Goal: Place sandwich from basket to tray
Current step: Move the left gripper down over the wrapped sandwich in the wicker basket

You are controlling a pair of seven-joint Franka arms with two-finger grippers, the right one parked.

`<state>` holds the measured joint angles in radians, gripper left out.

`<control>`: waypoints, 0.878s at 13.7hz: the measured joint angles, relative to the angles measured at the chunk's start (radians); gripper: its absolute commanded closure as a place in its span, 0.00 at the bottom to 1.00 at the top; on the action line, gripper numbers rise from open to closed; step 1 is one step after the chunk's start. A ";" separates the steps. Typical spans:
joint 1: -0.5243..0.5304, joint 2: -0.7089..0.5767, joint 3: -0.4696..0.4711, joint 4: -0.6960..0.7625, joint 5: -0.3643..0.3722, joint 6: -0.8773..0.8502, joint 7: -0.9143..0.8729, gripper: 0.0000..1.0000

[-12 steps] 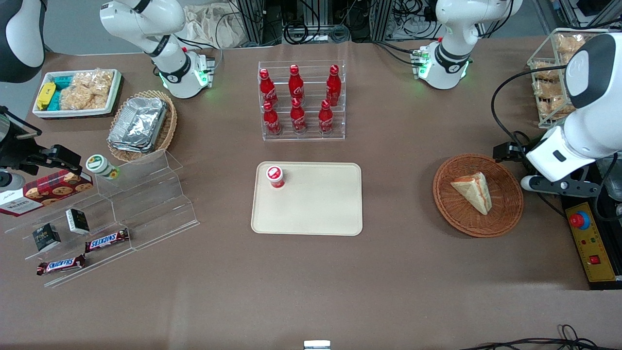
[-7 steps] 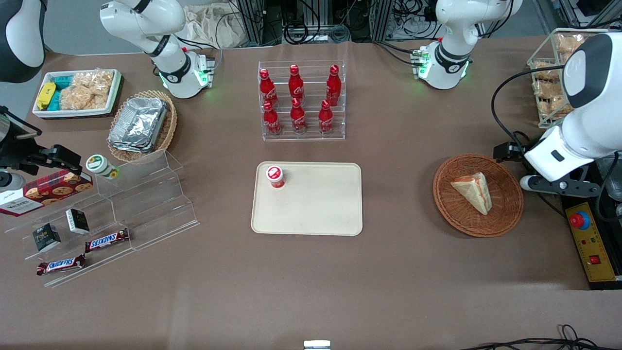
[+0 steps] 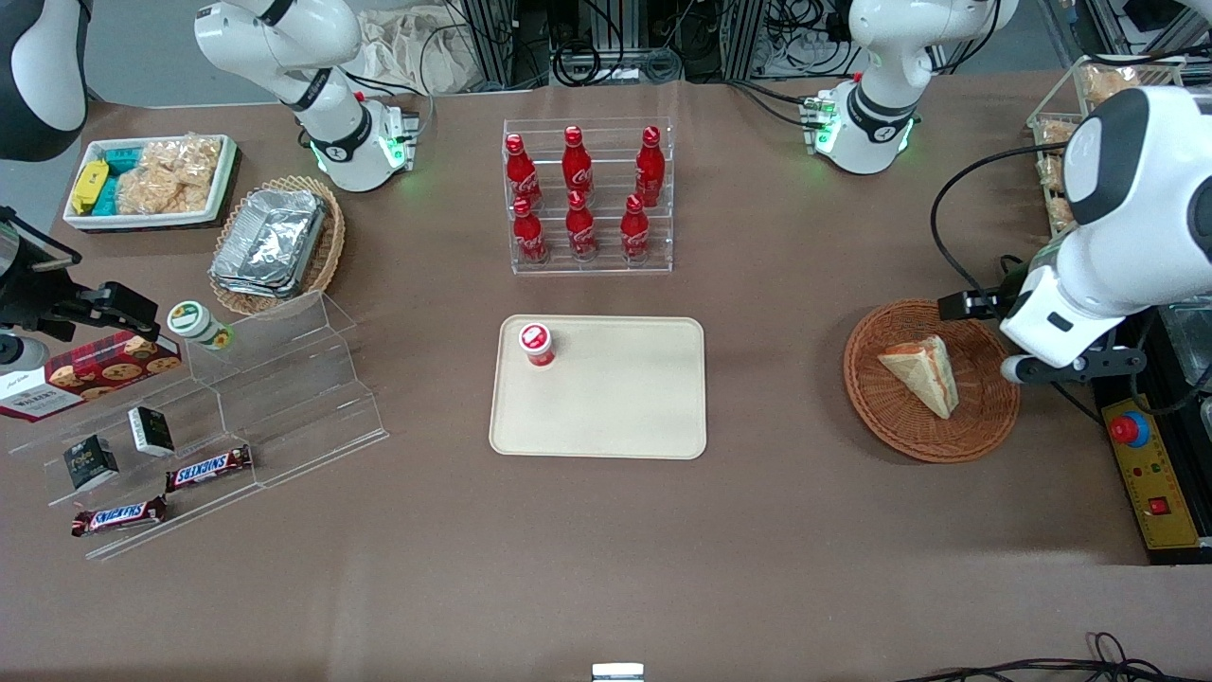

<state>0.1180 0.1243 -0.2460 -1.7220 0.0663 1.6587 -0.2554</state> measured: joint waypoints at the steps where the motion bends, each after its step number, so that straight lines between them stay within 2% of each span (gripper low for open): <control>1: 0.000 -0.013 0.000 -0.045 0.001 0.048 -0.040 0.00; 4: 0.000 -0.049 0.000 -0.171 0.001 0.163 -0.163 0.00; 12: 0.027 -0.049 0.014 -0.379 0.002 0.413 -0.317 0.00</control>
<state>0.1451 0.0755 -0.2325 -2.1010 0.0684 2.0719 -0.5721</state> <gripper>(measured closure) 0.000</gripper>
